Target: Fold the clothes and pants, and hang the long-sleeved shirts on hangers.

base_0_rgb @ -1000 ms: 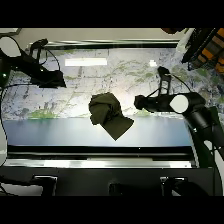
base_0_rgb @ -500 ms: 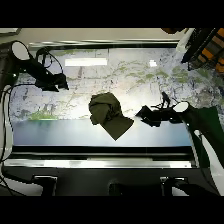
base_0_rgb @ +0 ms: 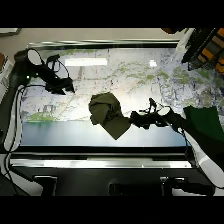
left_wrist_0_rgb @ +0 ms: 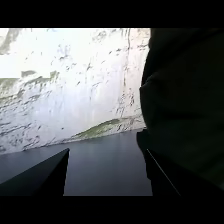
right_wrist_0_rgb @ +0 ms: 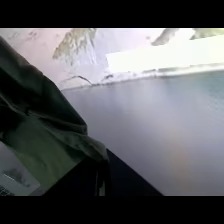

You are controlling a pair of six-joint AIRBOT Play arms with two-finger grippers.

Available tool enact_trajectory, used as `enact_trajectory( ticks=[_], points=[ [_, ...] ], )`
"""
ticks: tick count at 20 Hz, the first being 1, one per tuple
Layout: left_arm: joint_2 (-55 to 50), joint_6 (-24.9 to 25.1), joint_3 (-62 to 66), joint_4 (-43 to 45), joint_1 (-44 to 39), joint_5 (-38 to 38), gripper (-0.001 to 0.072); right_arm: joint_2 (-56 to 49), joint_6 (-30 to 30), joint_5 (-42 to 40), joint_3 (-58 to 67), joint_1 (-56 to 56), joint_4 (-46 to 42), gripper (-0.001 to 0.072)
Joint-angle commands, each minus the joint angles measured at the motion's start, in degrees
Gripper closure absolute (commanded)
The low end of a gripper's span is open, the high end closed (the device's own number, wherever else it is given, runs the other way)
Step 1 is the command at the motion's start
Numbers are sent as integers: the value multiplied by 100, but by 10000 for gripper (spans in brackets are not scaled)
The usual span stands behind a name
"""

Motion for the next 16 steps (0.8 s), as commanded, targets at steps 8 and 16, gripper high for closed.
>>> enact_trajectory(
  ticks=[8,16],
  points=[
    [-1657,129,0,-2288,-227,2103,253,376,-22,2,-2,55,42,683],
    [-1943,-13,2,-2260,-216,2492,253,380,-22,103,-2,59,63,683]
  ],
)
